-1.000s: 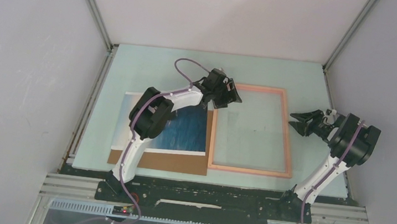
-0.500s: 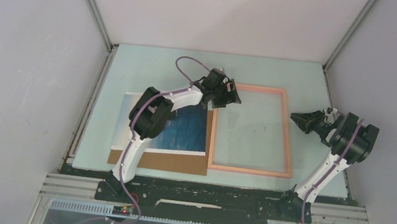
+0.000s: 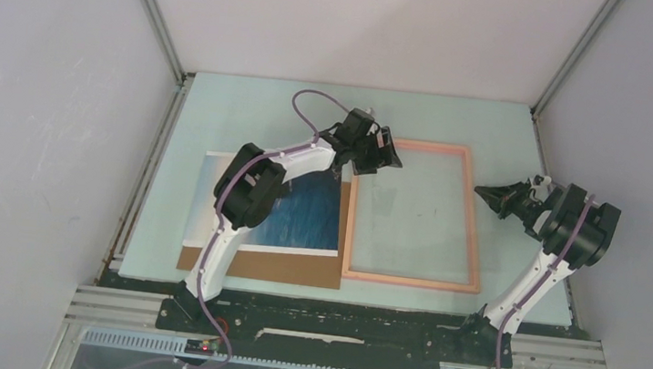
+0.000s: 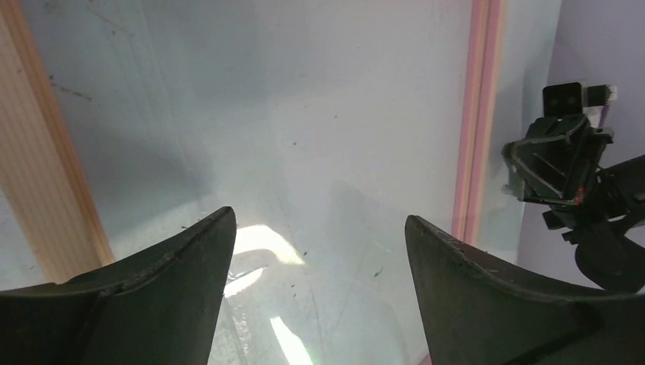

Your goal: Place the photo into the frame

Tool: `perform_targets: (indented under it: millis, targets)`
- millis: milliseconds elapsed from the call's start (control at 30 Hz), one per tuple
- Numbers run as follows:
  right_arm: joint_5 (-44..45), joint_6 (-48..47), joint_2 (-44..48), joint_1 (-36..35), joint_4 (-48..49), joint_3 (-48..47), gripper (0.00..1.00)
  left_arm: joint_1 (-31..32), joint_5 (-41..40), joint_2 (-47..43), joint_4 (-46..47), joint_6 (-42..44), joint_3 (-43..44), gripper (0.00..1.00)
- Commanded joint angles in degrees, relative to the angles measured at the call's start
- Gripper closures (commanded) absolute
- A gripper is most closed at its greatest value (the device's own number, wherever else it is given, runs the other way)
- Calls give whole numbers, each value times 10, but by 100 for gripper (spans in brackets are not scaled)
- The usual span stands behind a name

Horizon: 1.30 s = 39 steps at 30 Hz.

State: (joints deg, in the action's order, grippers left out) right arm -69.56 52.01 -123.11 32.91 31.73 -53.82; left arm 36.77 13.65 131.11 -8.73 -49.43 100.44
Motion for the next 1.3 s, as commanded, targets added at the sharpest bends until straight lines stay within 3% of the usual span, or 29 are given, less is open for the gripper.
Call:
perform_targets:
  millis: [0, 133, 300, 700, 900, 1000, 1067, 1100, 1267]
  targets:
    - [-8, 30, 42, 6, 9, 4, 100, -2, -22, -56, -31, 50, 8, 13]
    - [4, 46, 64, 1, -47, 4, 100, -6, -22, -113, -43, 66, -15, 12]
    - [31, -31, 78, -10, -176, 0, 100, -9, -26, -172, -56, 83, -67, 12]
    - [17, 53, 67, -16, -34, 48, 100, -17, -72, -200, -5, 56, -204, 13]
    - [-11, 118, 34, -15, 139, 82, 100, -17, -73, -210, 33, 37, -244, 15]
    - [-28, 217, 1, -18, 313, 101, 100, -17, -66, -209, 36, 35, -246, 16]
    - [-33, 346, -37, -24, 511, 106, 100, -18, -63, -209, 39, 30, -246, 15]
    - [-35, 390, -53, -27, 548, 102, 100, -19, -62, -208, 42, 26, -246, 15]
    - [-39, 367, -33, -35, 548, 107, 100, -26, -58, -204, 66, 2, -252, 15]
